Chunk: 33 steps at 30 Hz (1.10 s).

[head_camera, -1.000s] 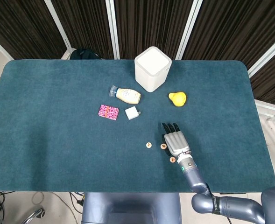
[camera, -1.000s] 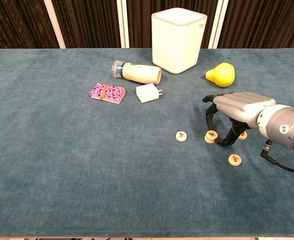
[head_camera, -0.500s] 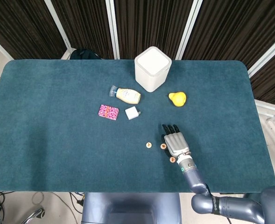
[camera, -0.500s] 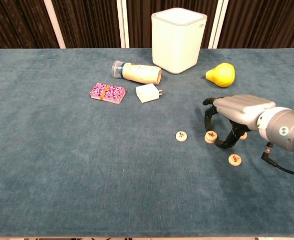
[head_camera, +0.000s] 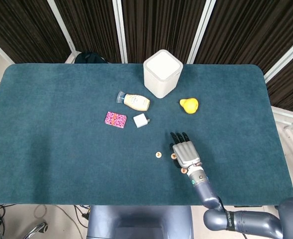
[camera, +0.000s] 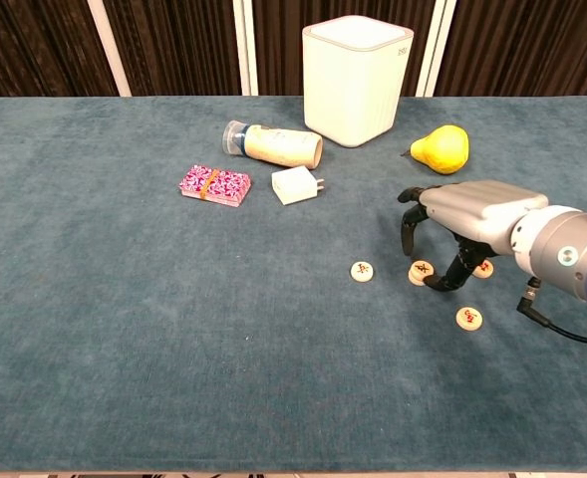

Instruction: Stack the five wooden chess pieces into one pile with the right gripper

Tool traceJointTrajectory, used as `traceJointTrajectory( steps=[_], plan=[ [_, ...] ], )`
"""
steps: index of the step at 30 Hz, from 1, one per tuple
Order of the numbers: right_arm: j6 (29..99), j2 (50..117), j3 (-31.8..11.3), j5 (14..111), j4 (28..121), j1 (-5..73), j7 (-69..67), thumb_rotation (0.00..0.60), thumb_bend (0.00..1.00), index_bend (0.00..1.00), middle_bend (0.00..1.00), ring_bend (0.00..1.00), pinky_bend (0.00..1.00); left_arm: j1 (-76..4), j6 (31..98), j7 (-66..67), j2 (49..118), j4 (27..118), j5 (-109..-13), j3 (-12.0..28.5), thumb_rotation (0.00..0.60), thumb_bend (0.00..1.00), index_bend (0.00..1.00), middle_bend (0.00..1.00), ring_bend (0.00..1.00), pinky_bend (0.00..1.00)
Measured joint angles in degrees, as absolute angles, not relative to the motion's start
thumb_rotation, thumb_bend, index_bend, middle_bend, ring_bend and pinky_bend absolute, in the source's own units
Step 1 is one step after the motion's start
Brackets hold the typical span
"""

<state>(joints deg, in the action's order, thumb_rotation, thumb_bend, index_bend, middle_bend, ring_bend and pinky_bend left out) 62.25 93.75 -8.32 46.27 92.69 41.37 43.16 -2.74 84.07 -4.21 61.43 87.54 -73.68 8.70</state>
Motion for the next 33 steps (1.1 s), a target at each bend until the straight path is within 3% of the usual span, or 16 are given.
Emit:
traceJointTrajectory(
  steps=[8,33],
  plan=[
    [63.43,95.59,-9.29,43.13,93.95,43.70,46.72,0.600,0.39,0.38,0.00,0.00,0.00,-2.60,83.71,-5.86,60.92,87.64,-73.56,8.77,0.600,0.15,0.05,0.00,0.00,0.09],
    [64.11,103.10,-9.92,42.02,86.35,46.63,47.92,0.600,0.39,0.39,0.00,0.00,0.00,-2.77,82.83,-6.78,60.72,87.24,-73.06,8.89,0.600,0.15,0.05,0.00,0.00,0.09]
  ],
)
